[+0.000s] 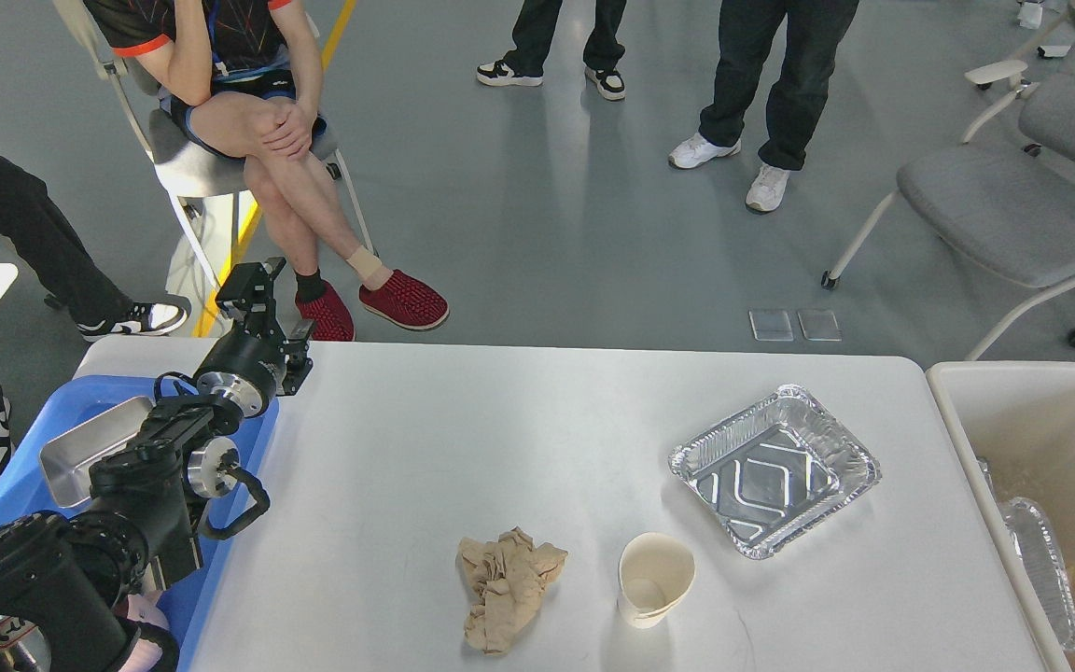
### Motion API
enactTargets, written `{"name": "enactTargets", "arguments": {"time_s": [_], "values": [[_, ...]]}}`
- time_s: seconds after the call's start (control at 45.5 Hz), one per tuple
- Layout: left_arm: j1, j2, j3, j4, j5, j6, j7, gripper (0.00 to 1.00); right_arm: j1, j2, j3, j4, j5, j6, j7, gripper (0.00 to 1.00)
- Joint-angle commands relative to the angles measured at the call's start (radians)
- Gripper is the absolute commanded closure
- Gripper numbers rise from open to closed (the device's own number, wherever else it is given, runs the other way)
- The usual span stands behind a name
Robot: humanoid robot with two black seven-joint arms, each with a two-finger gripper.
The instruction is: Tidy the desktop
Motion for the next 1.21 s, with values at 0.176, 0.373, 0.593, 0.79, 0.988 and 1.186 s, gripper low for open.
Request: {"name": "enactTargets", "arguments": {"time_s": [0.176,0.373,0.593,0.79,0.988,1.186], "values": [[0.0,-0.009,0.0,0.0,0.0,0.0,0.0,0.03,0.013,0.416,-0.006,-0.264,-0.311,-0.203,0.021,0.0],[-0.002,-0.022,0.0,0.0,0.0,0.001,-0.002,0.03,0.012,0.557,-0.014,-0.27,-0.469,-0.295,0.023,0.0],[-0.002,-0.037,0.0,0.0,-0.003,0.006,-0.003,0.03,0.013,0.687,-0.025,-0.289,-0.569,-0.376,0.023,0.0],[-0.003,-0.051,0.0,0.0,-0.003,0.012,-0.003,0.03,0.015,0.816,-0.092,-0.37,-0.615,-0.467,0.024,0.0],[-0.002,-0.051,0.0,0.0,-0.003,0.015,-0.003,0.03,0.021,0.9,-0.161,-0.459,-0.613,-0.533,0.032,0.0],[0.0,-0.052,0.0,0.0,-0.003,0.015,-0.005,0.03,0.021,0.943,-0.187,-0.48,-0.613,-0.551,0.033,0.0]]}}
